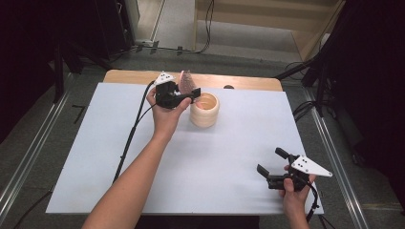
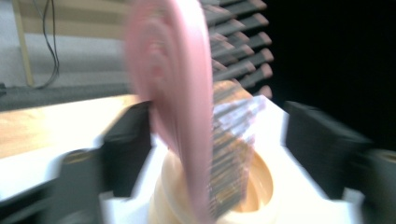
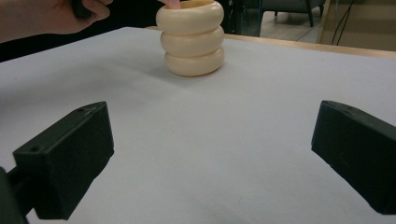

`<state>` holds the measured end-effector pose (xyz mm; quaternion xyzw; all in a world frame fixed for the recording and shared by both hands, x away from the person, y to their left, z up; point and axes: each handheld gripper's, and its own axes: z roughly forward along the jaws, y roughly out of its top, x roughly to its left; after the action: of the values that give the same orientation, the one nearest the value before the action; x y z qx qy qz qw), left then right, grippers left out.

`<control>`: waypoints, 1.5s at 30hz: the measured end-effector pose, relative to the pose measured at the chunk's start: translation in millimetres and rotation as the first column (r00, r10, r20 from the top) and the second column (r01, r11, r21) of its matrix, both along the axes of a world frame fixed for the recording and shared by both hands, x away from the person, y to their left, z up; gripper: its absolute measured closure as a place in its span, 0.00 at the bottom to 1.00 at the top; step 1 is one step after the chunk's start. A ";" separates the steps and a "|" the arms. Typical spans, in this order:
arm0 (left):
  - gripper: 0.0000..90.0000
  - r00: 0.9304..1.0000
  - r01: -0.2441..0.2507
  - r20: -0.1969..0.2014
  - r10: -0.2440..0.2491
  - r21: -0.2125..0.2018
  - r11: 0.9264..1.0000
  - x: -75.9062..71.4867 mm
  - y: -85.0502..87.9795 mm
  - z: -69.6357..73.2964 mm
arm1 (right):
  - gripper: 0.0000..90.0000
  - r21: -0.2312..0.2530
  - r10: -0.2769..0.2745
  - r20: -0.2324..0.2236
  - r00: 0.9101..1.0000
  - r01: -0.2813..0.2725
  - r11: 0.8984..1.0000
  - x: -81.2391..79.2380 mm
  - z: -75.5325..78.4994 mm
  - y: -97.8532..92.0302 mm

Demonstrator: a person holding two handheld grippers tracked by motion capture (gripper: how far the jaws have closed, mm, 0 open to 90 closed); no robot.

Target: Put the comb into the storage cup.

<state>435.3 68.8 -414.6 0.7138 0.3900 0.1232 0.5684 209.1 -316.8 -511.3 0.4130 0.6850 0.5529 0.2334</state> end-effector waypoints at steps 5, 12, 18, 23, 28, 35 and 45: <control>0.00 0.999 0.011 0.040 -0.011 0.002 1.000 -12.1 11.7 -1.0 | 0.00 -0.002 0.003 0.004 1.000 -0.003 1.000 0.4 -0.1 0.2; 0.00 0.998 0.004 0.068 -0.007 0.038 0.999 -29.8 28.8 -6.3 | 0.00 -0.008 0.000 0.000 1.000 0.000 1.000 0.6 0.0 1.4; 0.00 0.995 0.003 0.098 -0.007 0.046 0.999 -46.3 45.9 -8.1 | 0.00 -0.014 -0.003 -0.001 1.000 0.002 1.000 0.6 0.0 2.1; 0.00 0.990 0.003 0.141 -0.015 0.085 0.996 -62.5 57.2 -10.1 | 0.00 -0.018 -0.003 0.000 1.000 0.003 1.000 0.8 -0.1 2.3; 0.00 0.987 0.003 0.158 -0.018 0.095 0.995 -77.4 67.7 -15.2 | 0.00 -0.019 -0.005 -0.002 1.000 0.005 1.000 0.8 -0.2 2.5; 0.00 0.985 -0.014 0.174 -0.003 0.098 0.995 -97.7 88.5 -26.2 | 0.00 -0.027 -0.006 -0.004 1.000 0.006 1.000 1.1 -0.1 3.4; 0.00 0.982 -0.053 0.188 0.032 0.113 0.992 -124.1 122.0 -38.8 | 0.00 -0.032 -0.014 -0.007 1.000 0.014 0.999 1.8 0.0 3.6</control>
<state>311.2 190.8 -453.3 0.7230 0.3427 0.2240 0.5565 210.9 -313.1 -511.3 0.4161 0.6915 0.5389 0.2414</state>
